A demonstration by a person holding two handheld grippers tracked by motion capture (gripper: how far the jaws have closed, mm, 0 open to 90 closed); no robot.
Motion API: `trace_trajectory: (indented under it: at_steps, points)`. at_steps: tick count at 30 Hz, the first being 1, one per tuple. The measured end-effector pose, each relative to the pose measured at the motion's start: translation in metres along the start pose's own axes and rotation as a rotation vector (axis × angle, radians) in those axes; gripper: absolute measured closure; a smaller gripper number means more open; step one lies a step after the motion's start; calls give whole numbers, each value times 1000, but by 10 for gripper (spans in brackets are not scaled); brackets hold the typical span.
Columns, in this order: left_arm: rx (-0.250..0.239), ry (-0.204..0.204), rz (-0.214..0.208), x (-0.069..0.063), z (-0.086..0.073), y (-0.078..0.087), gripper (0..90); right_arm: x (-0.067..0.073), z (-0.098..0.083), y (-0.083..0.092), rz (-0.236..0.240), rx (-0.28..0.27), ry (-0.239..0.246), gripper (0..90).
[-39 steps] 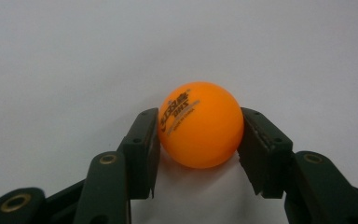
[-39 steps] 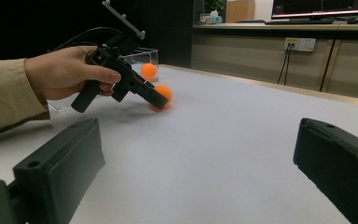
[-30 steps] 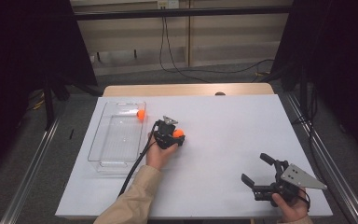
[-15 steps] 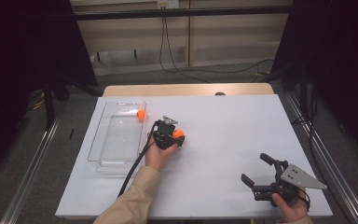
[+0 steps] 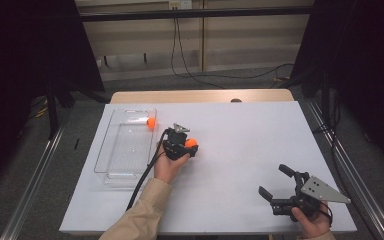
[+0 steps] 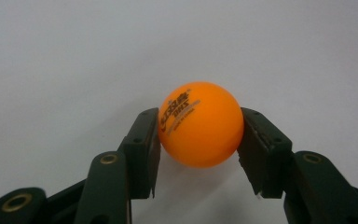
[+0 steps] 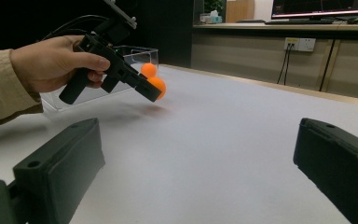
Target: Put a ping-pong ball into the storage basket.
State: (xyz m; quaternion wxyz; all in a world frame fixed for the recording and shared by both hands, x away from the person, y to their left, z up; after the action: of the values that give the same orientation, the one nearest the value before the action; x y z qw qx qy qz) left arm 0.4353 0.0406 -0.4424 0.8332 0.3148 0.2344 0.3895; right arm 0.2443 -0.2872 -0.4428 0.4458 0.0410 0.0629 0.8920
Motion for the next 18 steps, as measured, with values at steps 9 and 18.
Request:
trace_trajectory:
  at_steps: [9,18]
  points:
    - [8,9,-13,1,2,8,510,0,0,0,-1,1,5,9]
    - [14,13,-18,1,3,13,510,0,0,0,-1,-1,0,9]
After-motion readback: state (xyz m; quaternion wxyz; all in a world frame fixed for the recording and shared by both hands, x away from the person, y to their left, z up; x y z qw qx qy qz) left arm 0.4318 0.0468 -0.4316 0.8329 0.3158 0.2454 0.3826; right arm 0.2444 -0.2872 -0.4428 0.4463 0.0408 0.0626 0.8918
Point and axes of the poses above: each handheld gripper's, and its own axes: y roughly backward along the jaws, z roughly out of its top, x roughly to its left, the point moved 1 cm from there along -y, roughly forward along the jaws, and after that the axes turned 3 degrees about y, right-handed, at the moved point
